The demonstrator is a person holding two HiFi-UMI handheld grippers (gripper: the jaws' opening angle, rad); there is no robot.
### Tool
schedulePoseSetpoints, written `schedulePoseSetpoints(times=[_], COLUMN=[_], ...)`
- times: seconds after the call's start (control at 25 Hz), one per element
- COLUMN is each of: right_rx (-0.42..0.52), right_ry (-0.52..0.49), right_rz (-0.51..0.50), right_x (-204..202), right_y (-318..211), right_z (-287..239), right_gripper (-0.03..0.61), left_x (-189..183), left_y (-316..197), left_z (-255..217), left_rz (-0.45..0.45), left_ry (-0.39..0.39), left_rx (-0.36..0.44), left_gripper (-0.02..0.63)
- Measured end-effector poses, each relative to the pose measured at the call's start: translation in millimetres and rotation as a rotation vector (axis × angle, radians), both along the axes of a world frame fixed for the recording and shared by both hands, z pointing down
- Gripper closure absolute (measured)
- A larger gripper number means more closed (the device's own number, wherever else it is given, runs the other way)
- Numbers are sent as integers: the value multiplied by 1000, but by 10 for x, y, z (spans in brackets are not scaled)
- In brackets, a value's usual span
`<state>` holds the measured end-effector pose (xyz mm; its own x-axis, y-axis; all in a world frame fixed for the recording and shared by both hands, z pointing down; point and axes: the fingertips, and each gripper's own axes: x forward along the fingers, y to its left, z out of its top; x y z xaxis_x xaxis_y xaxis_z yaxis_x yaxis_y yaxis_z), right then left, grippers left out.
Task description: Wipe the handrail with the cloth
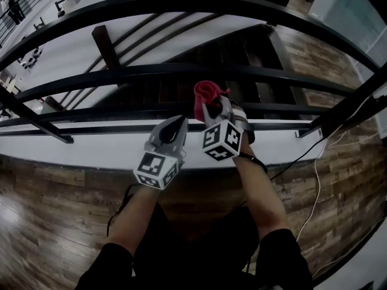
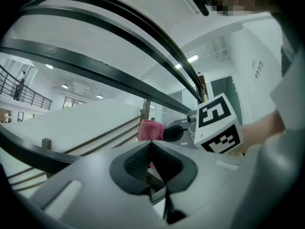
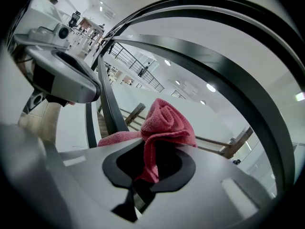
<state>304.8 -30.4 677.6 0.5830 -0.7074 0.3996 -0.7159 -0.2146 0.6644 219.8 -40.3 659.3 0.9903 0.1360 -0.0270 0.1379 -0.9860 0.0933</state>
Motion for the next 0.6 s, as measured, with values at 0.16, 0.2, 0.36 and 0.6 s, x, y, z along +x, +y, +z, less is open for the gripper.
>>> schedulePoseSetpoints(times=[0.16,0.2,0.36,0.6], right_rx=[0,2,15,26], right_ry=[-4,-6,-14,-11], right_rz=[18,23,44,96], right_x=[119,157,308,559], right_y=[70,87,271,685], right_z=[78,95,119,113], right_gripper=[535,534,535,534], left_x=[165,204,364,596], left_y=[90,102,255,667], left_z=[93,121,179,182], left_rz=[34,40,58,108], left_ry=[-7,-10,-18,-9], left_rx=[-29,-33,-21,-8], left_gripper=[614,614,614,614])
